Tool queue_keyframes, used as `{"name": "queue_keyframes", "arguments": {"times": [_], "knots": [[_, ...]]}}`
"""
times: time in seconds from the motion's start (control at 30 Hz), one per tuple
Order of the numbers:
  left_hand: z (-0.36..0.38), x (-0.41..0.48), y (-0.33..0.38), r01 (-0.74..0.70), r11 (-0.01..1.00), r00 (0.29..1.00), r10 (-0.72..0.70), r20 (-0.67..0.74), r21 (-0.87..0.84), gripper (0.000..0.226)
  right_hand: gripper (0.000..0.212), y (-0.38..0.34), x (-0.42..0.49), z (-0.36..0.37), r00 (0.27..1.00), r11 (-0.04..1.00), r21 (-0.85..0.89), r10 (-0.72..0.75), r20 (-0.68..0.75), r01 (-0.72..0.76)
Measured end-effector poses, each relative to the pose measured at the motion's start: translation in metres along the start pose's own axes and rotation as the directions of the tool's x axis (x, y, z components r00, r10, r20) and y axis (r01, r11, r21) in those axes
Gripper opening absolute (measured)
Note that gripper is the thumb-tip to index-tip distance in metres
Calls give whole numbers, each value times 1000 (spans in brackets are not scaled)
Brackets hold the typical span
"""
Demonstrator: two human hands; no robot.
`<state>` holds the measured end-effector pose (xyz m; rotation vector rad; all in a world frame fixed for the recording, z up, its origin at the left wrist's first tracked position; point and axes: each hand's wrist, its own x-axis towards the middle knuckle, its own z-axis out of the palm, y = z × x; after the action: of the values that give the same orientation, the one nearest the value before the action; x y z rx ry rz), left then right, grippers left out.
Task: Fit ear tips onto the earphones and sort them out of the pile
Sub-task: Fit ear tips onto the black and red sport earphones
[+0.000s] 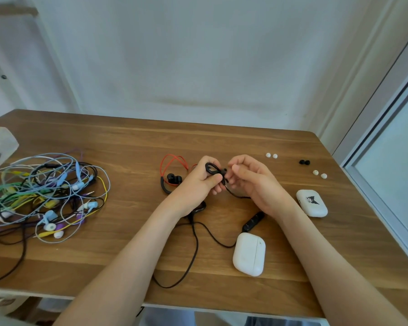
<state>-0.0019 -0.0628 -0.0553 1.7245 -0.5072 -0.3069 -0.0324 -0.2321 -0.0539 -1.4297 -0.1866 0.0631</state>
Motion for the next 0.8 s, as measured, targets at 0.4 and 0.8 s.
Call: {"name": "queue_keyframes", "arguments": {"times": [0.4, 0.8], "knots": [[-20, -15, 39, 52, 995, 999, -52, -7, 81, 17, 11, -39, -18, 1, 898, 100, -957, 383, -217, -274], [-68, -73, 45, 260, 828, 959, -280, -35, 497, 13, 46, -33, -1, 64, 886, 485, -873, 427, 179, -58]]}}
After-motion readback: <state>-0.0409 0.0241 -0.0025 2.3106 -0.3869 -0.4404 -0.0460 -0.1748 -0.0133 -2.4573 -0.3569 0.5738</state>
